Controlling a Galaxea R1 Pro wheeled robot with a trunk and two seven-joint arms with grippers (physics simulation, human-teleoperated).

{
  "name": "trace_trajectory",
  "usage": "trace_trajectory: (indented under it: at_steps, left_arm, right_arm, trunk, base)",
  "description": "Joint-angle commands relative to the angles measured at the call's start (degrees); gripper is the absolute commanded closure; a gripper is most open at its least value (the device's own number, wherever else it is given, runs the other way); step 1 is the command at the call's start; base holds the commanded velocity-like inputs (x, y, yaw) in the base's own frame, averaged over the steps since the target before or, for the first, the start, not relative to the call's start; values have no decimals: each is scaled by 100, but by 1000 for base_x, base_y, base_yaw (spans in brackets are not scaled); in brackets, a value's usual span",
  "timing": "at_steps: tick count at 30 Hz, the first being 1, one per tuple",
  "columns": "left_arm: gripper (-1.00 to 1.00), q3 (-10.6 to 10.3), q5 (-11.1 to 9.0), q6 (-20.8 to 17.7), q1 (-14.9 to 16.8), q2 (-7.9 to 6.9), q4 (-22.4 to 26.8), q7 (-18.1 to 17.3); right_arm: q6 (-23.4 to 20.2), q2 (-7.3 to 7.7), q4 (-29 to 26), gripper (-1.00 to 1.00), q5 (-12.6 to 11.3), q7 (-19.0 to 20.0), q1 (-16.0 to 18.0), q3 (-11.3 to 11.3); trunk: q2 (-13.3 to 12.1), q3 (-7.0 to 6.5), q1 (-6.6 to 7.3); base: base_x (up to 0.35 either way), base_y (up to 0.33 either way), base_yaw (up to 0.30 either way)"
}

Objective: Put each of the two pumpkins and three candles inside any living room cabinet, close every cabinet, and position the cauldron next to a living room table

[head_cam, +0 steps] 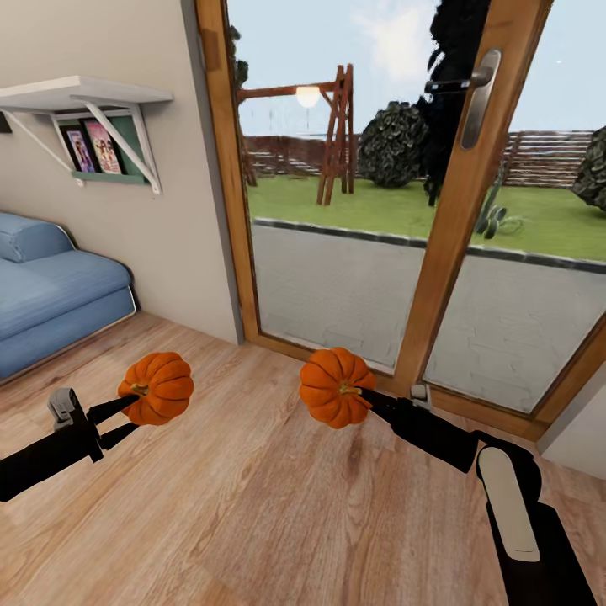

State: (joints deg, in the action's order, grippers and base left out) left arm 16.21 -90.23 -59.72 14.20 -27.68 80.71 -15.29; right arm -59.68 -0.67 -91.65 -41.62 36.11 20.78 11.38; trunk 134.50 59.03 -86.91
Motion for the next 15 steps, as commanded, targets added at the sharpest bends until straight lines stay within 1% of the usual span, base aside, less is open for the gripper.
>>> trace_trajectory:
  at_steps: [1,10,11,14,15]
  left_arm:
    - [100,5,50,-21,4,0,-3,-53]
    - [100,-38,58,-13,4,21,-3,-53]
    - [100,-42,61,-12,4,34,-3,-48]
    - [100,-186,67,13,4,48,-3,-37]
    - [100,-244,77,28,4,50,-3,-18]
  right_arm:
    - [-32,-2,-1,100,28,46,5,13]
    - [-32,-36,199,100,57,13,5,-17]
    - [-32,-37,207,100,57,8,5,-92]
    - [-21,-42,241,100,68,-13,5,-449]
    - [12,-49,341,100,94,-23,5,-676]
  trunk:
    - [-39,-4,24]
    - [-400,-82,221]
    - [-440,-90,243]
    - [-561,-116,309]
    - [-601,-125,331]
  base:
    - [0,0,0]
    - [0,0,15]
    - [0,0,58]
    - [0,0,67]
    - [0,0,74]
